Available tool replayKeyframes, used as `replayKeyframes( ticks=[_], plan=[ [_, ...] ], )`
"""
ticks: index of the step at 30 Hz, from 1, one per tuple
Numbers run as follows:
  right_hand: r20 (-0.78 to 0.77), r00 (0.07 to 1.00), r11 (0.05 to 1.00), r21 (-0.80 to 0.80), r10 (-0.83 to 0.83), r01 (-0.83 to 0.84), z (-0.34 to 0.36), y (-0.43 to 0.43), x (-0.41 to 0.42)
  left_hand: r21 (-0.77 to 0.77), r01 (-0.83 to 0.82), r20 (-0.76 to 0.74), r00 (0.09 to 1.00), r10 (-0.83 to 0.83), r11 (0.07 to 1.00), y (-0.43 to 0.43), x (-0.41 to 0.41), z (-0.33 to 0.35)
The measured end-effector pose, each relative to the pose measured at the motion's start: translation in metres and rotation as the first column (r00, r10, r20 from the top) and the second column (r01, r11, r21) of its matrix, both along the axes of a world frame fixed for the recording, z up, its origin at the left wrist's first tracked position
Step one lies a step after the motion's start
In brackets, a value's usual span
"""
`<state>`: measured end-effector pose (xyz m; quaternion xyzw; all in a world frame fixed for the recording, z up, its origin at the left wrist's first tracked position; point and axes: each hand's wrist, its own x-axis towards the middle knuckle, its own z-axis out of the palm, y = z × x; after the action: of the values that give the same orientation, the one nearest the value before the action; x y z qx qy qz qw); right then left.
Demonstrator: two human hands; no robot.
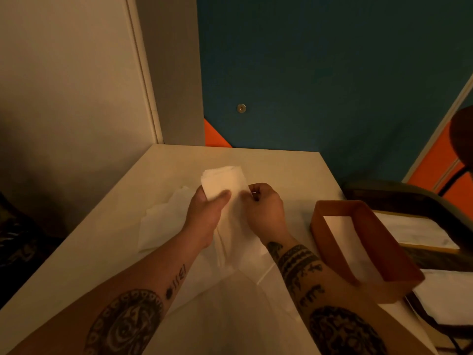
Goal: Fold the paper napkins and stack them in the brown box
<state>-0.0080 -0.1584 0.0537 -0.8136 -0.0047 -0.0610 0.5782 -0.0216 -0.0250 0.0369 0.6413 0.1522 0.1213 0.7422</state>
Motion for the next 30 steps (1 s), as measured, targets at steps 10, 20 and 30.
replayKeyframes(
  ticks=[10, 20, 30],
  plan=[
    [-0.335, 0.904, 0.902, 0.417, 0.265, -0.110, -0.027, -0.045, -0.013, -0.530, 0.025, 0.067, 0.998, 0.012, 0.848, -0.001, 0.015, 0.005],
    [-0.086, 0.992, 0.870, 0.492, 0.089, -0.036, -0.015, -0.065, -0.017, -0.178, 0.059, 0.026, 0.998, -0.055, 0.982, 0.036, -0.002, -0.021],
    [-0.129, 0.980, 0.961, 0.252, 0.150, -0.114, -0.070, -0.062, -0.033, 0.301, 0.154, -0.076, 0.988, -0.137, 0.941, 0.048, -0.038, -0.054]
  ],
)
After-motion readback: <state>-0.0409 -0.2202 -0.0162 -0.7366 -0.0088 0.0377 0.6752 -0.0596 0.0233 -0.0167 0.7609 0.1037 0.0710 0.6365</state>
